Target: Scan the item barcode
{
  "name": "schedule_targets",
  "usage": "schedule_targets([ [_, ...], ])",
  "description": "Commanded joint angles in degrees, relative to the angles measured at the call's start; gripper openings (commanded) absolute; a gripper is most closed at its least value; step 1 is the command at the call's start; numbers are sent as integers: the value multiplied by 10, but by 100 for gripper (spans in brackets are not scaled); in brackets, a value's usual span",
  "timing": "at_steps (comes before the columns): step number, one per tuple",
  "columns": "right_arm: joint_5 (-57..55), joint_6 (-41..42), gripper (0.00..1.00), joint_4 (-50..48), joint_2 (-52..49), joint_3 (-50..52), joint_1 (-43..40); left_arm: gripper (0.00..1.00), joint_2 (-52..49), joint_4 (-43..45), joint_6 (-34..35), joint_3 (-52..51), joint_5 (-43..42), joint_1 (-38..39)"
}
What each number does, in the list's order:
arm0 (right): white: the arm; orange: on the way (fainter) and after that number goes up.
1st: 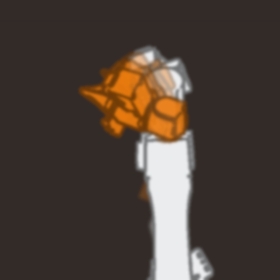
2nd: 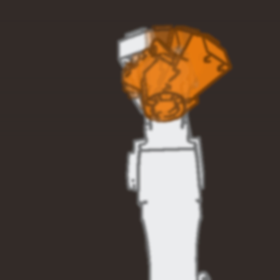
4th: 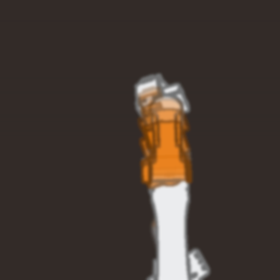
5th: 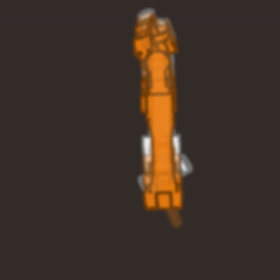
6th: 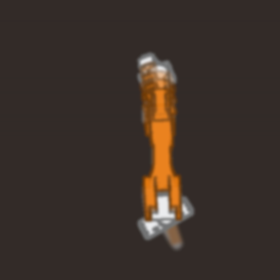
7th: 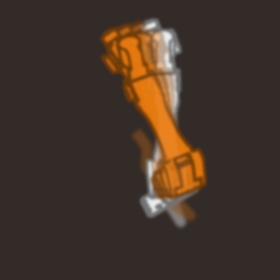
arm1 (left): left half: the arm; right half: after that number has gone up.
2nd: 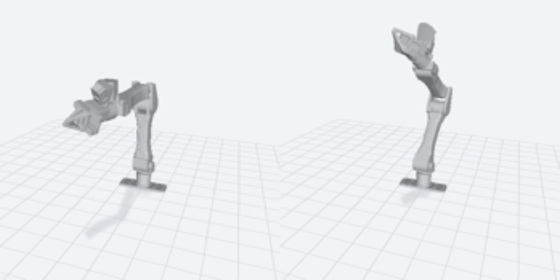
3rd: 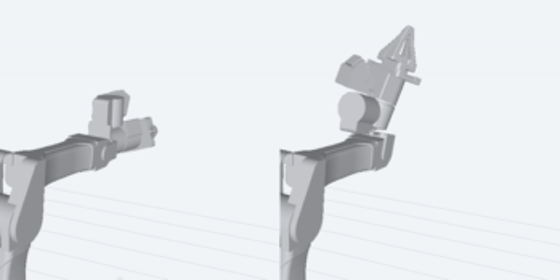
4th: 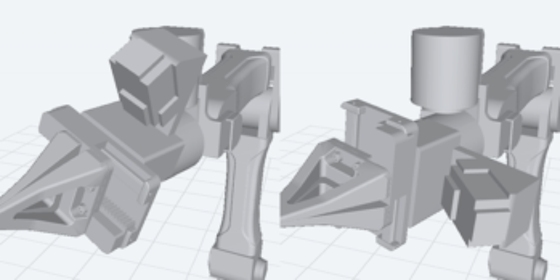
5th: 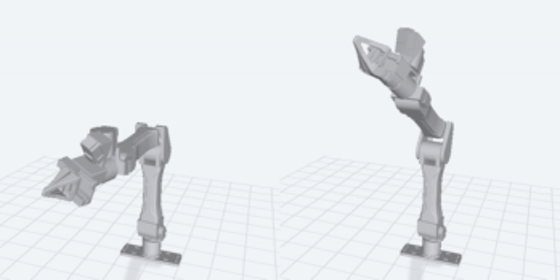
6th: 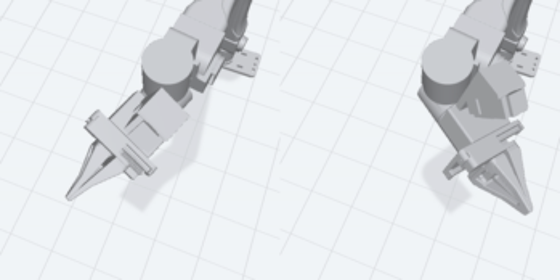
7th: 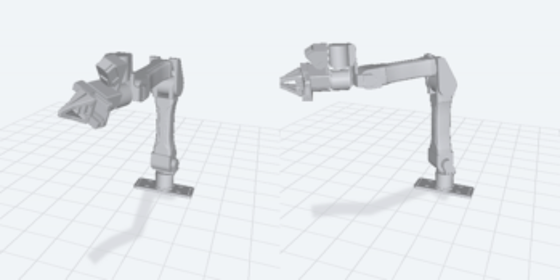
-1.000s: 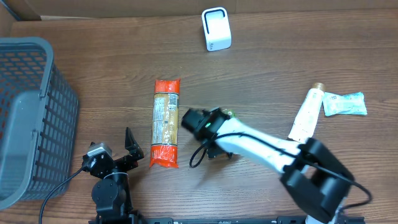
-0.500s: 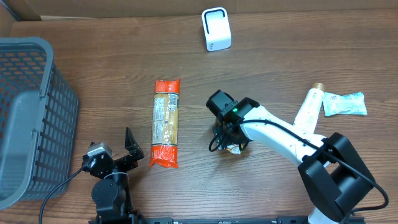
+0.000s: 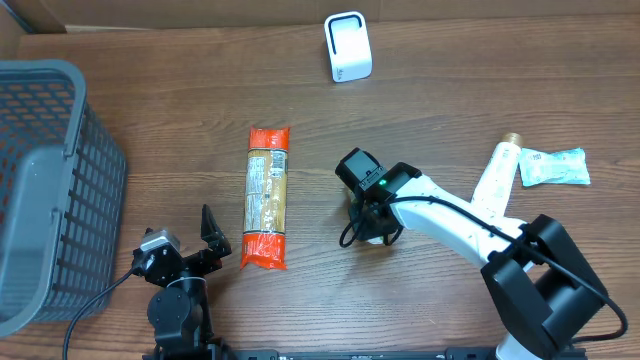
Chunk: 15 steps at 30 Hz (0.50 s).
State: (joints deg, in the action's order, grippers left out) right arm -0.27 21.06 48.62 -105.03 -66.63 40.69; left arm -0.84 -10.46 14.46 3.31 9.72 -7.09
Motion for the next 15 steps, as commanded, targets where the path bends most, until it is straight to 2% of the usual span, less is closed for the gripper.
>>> schedule_targets([
  [1,95,-1,4,-11,2,-20,-6,100,6,0,-9,-1,8,3],
  [10,363,-66,4,-57,108,-51,-95,100,6,0,-9,-1,8,3],
  [15,590,-65,4,-127,158,-51,-198,100,6,0,-9,-1,8,3],
])
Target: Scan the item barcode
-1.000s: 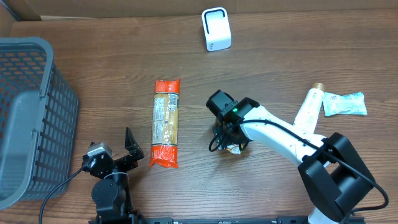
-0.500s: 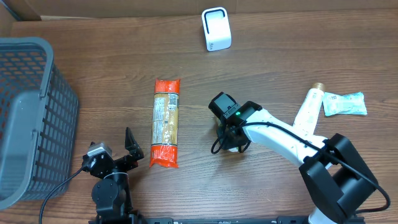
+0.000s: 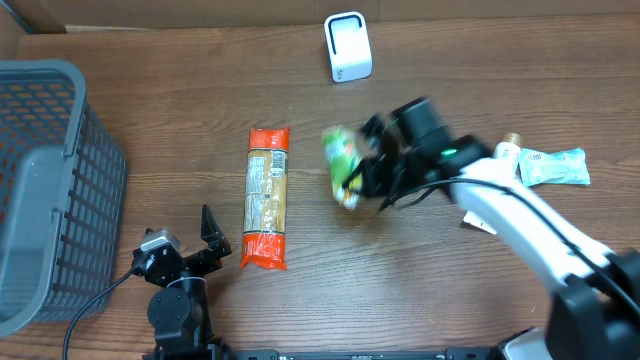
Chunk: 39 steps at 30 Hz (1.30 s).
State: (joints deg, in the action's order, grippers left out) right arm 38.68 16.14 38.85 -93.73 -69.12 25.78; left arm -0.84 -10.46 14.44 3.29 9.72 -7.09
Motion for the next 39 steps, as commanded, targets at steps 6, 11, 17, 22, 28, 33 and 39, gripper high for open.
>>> schedule_targets([
  [6,306,-30,4,-56,59,-26,-111,100,6,0,-9,0,8,3],
  [11,315,-61,4,-53,72,-26,-117,100,6,0,-9,0,8,3],
  [17,18,-25,3,3,67,-55,-92,100,6,0,-9,0,8,3],
  [22,-268,-56,3,77,-14,-212,-42,100,6,0,-9,0,8,3],
  [28,-553,-142,3,111,-183,-411,0,100,6,0,-9,0,8,3],
  [33,-713,-296,4,-31,-277,-436,3,100,6,0,-9,0,8,3],
  [39,-795,-482,4,-222,-368,-436,2,99,6,0,-9,0,8,3],
])
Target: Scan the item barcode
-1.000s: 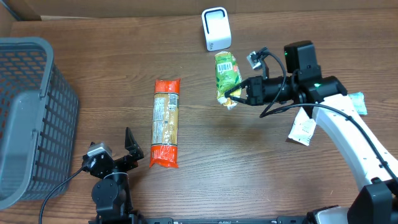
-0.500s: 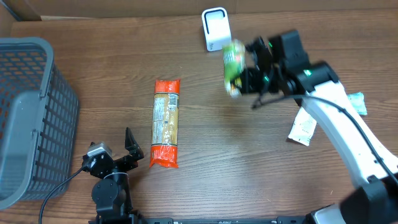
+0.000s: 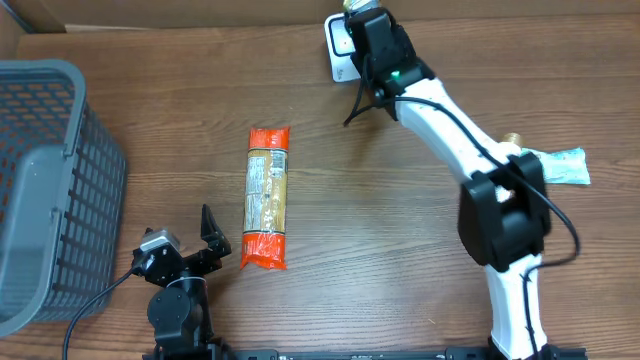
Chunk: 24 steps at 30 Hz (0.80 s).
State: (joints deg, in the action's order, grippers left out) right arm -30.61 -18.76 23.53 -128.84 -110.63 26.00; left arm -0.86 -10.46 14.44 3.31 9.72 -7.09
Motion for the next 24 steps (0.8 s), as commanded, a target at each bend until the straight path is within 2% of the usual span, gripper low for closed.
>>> schedule_targets([
  [1,-106,-153,4,-88,-27,-21,0,100,6,0,-9,-1,8,3],
  [5,-119,-221,4,-143,-60,-21,0,100,6,0,-9,-1,8,3],
  [8,-136,-238,4,-177,-75,-21,0,100,6,0,-9,-1,8,3],
  [24,-133,-232,4,-185,-76,-21,2,100,6,0,-9,-1,8,3],
])
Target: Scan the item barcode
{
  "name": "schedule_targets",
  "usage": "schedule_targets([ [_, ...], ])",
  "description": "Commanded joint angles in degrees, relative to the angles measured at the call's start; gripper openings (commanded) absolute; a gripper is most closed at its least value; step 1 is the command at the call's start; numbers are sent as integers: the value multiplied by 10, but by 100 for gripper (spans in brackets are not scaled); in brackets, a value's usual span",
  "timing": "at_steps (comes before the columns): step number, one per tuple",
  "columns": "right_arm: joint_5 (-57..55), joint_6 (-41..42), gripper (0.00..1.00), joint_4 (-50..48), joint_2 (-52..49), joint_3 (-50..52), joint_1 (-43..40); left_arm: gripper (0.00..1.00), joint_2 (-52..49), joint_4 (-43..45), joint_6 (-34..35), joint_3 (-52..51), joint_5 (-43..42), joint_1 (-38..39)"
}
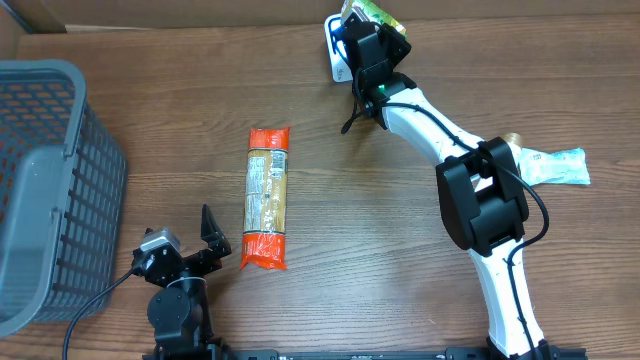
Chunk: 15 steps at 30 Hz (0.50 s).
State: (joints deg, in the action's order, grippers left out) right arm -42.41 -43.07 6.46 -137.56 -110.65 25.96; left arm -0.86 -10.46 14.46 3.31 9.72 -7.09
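My right gripper (362, 24) is at the far edge of the table, shut on a green and yellow packet (373, 11) that sticks out beyond its fingers. The packet is held over the white barcode scanner (337, 62). Most of the scanner is covered by the gripper body, and only its left side shows. The barcode itself cannot be seen. My left gripper (212, 238) rests low at the near left, open and empty, well away from the scanner.
An orange pasta packet (267, 197) lies lengthwise left of centre. A grey mesh basket (50, 190) stands at the left edge. At the right lie a white bottle (508, 148), partly behind the right arm, and a teal packet (555, 166).
My right gripper has shifted slightly at the scanner, and the green packet now shows more clearly past its fingers at the table's far edge. The left arm has not moved.
My right gripper was down on an item at the table's middle. Then it held the green packet in the air, right of the pasta packet. Later it was at the scanner at the far edge, and it is still there with the packet.
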Motion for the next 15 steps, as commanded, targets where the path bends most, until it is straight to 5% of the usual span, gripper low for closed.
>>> schedule_targets([
  [1,-15,12,4,-14,11,-20,4,100,6,0,-9,-1,8,3],
  [7,-15,32,4,-1,18,-20,22,100,6,0,-9,-1,8,3],
  [15,137,254,4,203,143,-21,33,100,6,0,-9,-1,8,3],
])
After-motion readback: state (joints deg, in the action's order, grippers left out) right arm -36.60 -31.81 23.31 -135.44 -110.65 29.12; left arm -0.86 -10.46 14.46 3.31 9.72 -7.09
